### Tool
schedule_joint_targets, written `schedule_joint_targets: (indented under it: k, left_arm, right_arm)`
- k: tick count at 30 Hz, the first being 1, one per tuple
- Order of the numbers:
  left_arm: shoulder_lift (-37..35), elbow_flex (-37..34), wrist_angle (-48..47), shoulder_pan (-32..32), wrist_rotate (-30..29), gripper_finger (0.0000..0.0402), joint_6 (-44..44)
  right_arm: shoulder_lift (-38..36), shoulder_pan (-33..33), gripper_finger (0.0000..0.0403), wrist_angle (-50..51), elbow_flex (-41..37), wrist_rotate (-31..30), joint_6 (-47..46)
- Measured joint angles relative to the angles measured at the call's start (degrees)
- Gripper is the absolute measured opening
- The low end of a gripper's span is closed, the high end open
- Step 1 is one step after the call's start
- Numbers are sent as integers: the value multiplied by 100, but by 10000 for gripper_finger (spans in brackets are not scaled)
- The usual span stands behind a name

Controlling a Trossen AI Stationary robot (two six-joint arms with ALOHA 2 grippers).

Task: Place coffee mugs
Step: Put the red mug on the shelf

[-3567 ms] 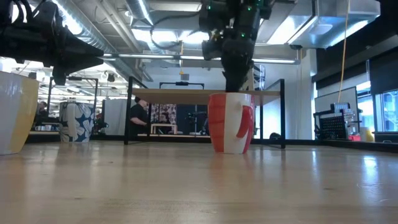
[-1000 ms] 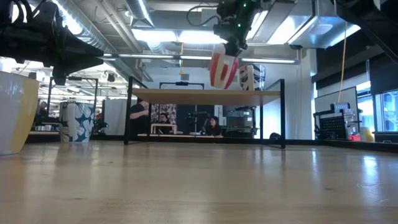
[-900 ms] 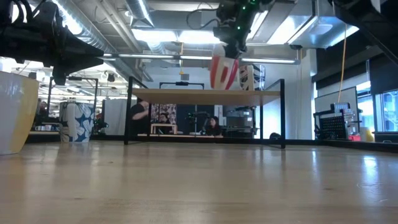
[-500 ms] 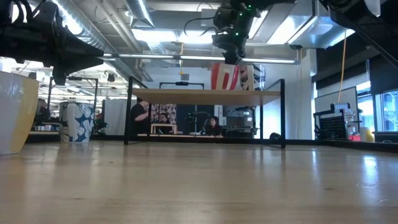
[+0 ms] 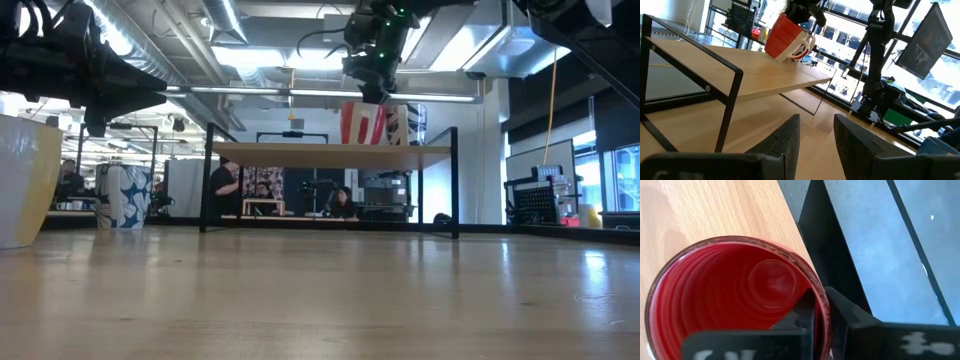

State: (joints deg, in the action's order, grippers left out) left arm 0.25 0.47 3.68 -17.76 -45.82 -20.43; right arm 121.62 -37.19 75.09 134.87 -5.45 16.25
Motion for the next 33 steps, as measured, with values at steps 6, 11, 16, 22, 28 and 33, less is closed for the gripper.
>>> schedule_joint_targets:
  k: [6, 11, 16, 22, 28, 33]
  left_arm:
    - [0, 0, 0, 1, 0, 114, 1]
    - [0, 0, 0, 0, 0, 114, 2]
    - [0, 0, 0, 2, -15, 114, 2]
    - [0, 0, 0, 1, -15, 114, 2]
    - [0, 0, 0, 0, -17, 114, 2]
    - [0, 0, 0, 0, -20, 114, 2]
  right_arm:
    - [-4, 2, 77, -157, 0, 2, 2]
    - [-4, 2, 115, -184, 0, -109, 78]
    - [-7, 2, 127, -257, 0, -449, 216]
    - [-7, 4, 128, -258, 0, -672, 374]
    - [-7, 4, 128, -360, 0, -957, 552]
    - [-7, 9, 128, -494, 0, -1158, 675]
